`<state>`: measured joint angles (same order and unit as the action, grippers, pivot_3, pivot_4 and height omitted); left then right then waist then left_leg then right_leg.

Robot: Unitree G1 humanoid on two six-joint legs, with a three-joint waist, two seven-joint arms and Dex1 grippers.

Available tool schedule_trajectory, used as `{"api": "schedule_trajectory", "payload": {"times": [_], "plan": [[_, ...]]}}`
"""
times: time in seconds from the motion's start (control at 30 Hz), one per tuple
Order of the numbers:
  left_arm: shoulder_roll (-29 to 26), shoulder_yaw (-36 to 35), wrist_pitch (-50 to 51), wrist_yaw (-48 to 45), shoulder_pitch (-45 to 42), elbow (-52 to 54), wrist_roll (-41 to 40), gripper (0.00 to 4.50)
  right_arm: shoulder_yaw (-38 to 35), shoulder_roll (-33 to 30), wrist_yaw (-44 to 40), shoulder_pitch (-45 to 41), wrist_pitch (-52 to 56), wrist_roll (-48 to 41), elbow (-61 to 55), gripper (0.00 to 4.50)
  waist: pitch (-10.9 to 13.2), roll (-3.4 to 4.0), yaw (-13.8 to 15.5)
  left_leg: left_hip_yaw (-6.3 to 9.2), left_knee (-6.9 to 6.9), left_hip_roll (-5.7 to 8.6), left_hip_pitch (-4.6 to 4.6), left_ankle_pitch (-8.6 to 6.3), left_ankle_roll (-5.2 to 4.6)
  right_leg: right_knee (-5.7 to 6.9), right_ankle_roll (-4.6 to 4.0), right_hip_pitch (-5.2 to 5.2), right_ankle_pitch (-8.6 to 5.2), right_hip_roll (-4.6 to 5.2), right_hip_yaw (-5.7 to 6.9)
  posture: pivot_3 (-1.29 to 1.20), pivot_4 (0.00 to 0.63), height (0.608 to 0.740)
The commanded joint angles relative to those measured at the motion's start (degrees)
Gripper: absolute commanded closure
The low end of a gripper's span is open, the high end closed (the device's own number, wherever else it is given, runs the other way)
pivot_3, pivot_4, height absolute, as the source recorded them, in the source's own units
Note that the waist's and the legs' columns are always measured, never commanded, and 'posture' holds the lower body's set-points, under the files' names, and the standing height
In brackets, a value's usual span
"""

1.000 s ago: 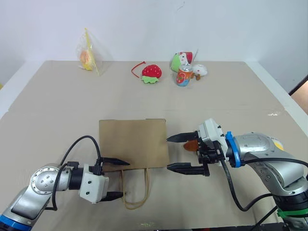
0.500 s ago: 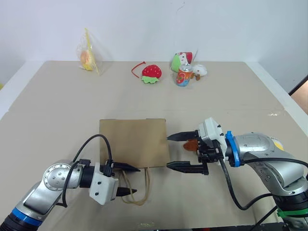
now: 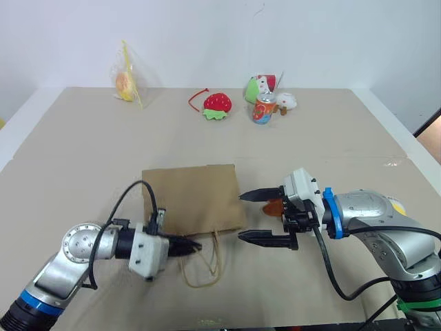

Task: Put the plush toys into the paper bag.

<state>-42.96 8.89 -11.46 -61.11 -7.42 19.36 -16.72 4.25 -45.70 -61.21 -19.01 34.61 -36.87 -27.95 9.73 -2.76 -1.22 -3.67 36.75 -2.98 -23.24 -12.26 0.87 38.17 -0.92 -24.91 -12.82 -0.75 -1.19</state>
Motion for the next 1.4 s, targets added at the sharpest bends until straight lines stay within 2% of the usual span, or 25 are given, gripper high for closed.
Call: {"api": "schedule_trajectory", "payload": {"times": [0.03,0.2,0.4,0.43,0.47,0.5,0.6,0.63,0.73,0.8,1.0,1.4], "plan": [[1.8,-3.6,5.7,4.7,-4.2,-0.4,-1.9,4.47,-2.2,-1.0,-0.8,-1.7,-0.4,-0.8,-0.7,0.0,0.0,0.0,0.0,0.0,0.01,0.01,0.01,0.0,0.0,0.0,0.02,0.01,0.01,-0.01,0.0,0.0,0.15,0.74],[6.8,-5.7,15.2,12.3,-11.9,-2.8,-2.9,4.47,-3.1,-1.6,-1.3,-3.1,0.3,-1.5,-0.2,0.0,0.0,-0.01,0.0,-0.01,0.05,0.13,0.0,0.04,-0.07,0.01,0.11,0.03,0.07,-0.08,-0.01,0.0,0.15,0.74],[9.9,-3.8,18.7,14.6,-13.7,-1.2,-0.9,4.47,-1.9,1.4,1.5,-4.1,1.8,-2.5,-1.2,0.0,0.0,-0.01,-0.1,-0.03,0.06,0.21,-0.03,0.04,-0.07,0.0,0.14,0.03,0.08,-0.02,-0.15,0.0,0.15,0.74],[10.2,-3.6,19.1,14.8,-13.6,-0.6,-1.0,4.5,-1.5,2.4,2.3,-4.4,2.1,-2.5,-1.1,0.42,0.0,-0.01,-0.1,-0.02,0.06,0.21,-0.03,0.04,-0.07,0.0,0.13,0.03,0.08,-0.03,-0.14,0.0,0.15,0.74],[10.5,-3.5,19.5,14.9,-13.6,-0.2,-0.9,4.5,-1.2,3.4,3.1,-4.8,2.3,-2.4,-0.8,0.52,0.0,-0.01,-0.1,-0.01,0.06,0.21,-0.03,0.04,-0.07,0.0,0.13,0.03,0.08,-0.03,-0.13,0.0,0.15,0.74],[10.6,-3.4,19.7,15.0,-13.5,0.2,-0.8,4.5,-1.0,4.2,3.8,-5.2,2.5,-2.2,-0.6,0.83,0.0,-0.01,-0.1,0.01,0.07,0.19,-0.03,0.05,-0.06,0.01,0.13,0.03,0.09,-0.04,-0.12,0.0,0.15,0.74],[10.9,-3.8,20.8,15.7,-13.1,1.2,-1.0,4.5,-0.9,7.1,6.7,-7.0,3.9,-2.3,0.6,2.04,0.0,-0.01,-0.1,0.03,0.07,0.18,-0.03,0.06,-0.06,0.02,0.13,0.04,0.11,-0.04,-0.11,0.0,0.15,0.74],[11.0,-4.2,21.6,16.3,-13.2,1.4,-1.2,4.5,-0.9,7.9,7.6,-7.5,4.5,-2.2,1.0,2.6,0.0,-0.01,-0.1,0.01,0.09,0.17,-0.03,0.06,-0.06,0.03,0.12,0.03,0.13,-0.04,-0.13,0.0,0.15,0.74],[11.7,-5.4,23.3,17.8,-13.7,1.7,-2.2,4.5,-0.7,8.9,8.6,-8.0,4.9,-1.6,1.3,3.77,0.0,-0.01,0.0,0.04,0.09,0.19,-0.03,0.09,-0.09,0.03,0.12,0.04,0.15,-0.04,-0.09,0.0,0.15,0.74],[12.4,-7.0,25.3,19.4,-14.4,2.3,-3.7,4.5,-0.1,9.6,9.2,-8.1,4.4,-0.6,1.8,4.37,0.0,-0.01,0.0,0.03,0.1,0.21,-0.03,0.09,-0.1,0.03,0.12,0.05,0.15,-0.01,-0.1,0.0,0.15,0.74],[13.1,-9.6,27.8,21.2,-15.4,3.4,-5.9,4.5,1.4,11.9,11.0,-9.1,3.3,2.2,3.4,4.45,0.0,-0.01,-0.1,0.01,0.13,0.22,-0.07,0.09,-0.1,0.02,0.15,0.03,0.16,-0.01,-0.13,0.0,0.15,0.74],[12.7,-9.2,28.5,21.2,-13.6,5.0,-5.1,4.5,3.8,17.2,12.3,-14.6,-0.1,6.4,7.8,4.45,0.0,-0.01,-0.1,0.0,0.12,0.2,-0.07,0.09,-0.1,0.03,0.15,0.0,0.19,-0.03,-0.15,0.0,0.15,0.74]]}}
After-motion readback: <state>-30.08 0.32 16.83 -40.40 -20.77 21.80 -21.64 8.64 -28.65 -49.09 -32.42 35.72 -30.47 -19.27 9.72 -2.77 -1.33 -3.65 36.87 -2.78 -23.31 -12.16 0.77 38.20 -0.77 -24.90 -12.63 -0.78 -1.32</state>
